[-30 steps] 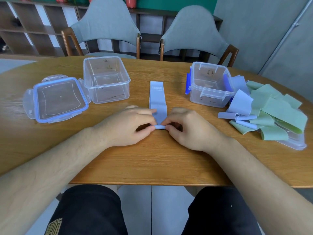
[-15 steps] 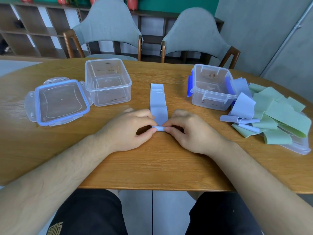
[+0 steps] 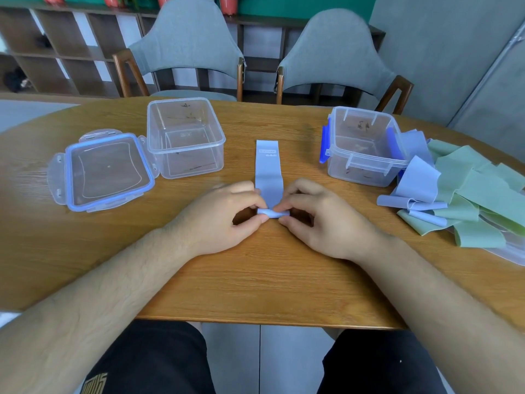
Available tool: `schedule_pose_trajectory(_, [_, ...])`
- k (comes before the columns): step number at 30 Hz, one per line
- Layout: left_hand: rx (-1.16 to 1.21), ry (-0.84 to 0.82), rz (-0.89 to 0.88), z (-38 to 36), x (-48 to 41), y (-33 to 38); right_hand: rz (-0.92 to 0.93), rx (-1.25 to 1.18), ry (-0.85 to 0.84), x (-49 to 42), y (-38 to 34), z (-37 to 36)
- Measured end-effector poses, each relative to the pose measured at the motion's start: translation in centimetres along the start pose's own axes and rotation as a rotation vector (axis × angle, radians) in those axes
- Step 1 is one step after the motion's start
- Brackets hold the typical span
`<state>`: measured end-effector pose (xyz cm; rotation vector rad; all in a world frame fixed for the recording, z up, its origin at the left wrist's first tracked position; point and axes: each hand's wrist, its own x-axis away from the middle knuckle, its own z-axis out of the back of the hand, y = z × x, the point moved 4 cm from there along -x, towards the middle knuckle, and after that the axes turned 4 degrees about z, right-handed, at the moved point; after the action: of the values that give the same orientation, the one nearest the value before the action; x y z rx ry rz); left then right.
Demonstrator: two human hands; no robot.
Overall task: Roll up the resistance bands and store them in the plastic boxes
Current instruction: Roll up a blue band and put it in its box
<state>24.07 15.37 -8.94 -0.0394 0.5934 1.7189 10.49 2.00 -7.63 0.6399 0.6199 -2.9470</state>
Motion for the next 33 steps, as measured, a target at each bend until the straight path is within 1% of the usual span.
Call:
schedule_pose_trajectory(3, [0.061, 0.017, 0.014, 0.1, -0.5, -0.2, -0.025, -0.028, -0.046, -0.7, 0.1, 0.3])
schedule_pose_trajectory(8, [0.022, 0.009, -0.054, 0.7, -2.1, 0.0, -0.074, -0.027, -0.209, -3.0, 0.9, 1.1])
schedule_pose_trajectory(11, [0.058, 0.063, -0.067, 0.5, -1.6, -0.2, -0.077, -0.077, -0.160, -2.8, 1.4, 1.1])
schedule_pose_trajectory(15, [0.087, 0.065, -0.062, 0.2, -1.7, -0.9, -0.048, -0.142, -0.049, -1.8, 1.8, 0.6])
schedule_pose_trajectory(20, [0.129, 0.060, -0.033, 0.2, -2.0, -1.3, -0.049, -0.115, -0.038, -1.6, 2.2, 0.3])
schedule_pose_trajectory(26, [0.126, 0.100, -0.045, 0.4, -2.1, -1.0, -0.081, -0.117, 0.007, -1.9, 2.6, 0.1])
schedule_pose_trajectory(29, [0.126, 0.091, -0.044, 0.5, -2.1, -1.1, -0.074, -0.126, 0.026, -2.0, 2.7, 0.1])
schedule_pose_trajectory(33, [0.120, 0.072, -0.037, 0.3, -2.3, -1.1, -0.084, -0.160, -0.019, -1.9, 2.8, 0.0])
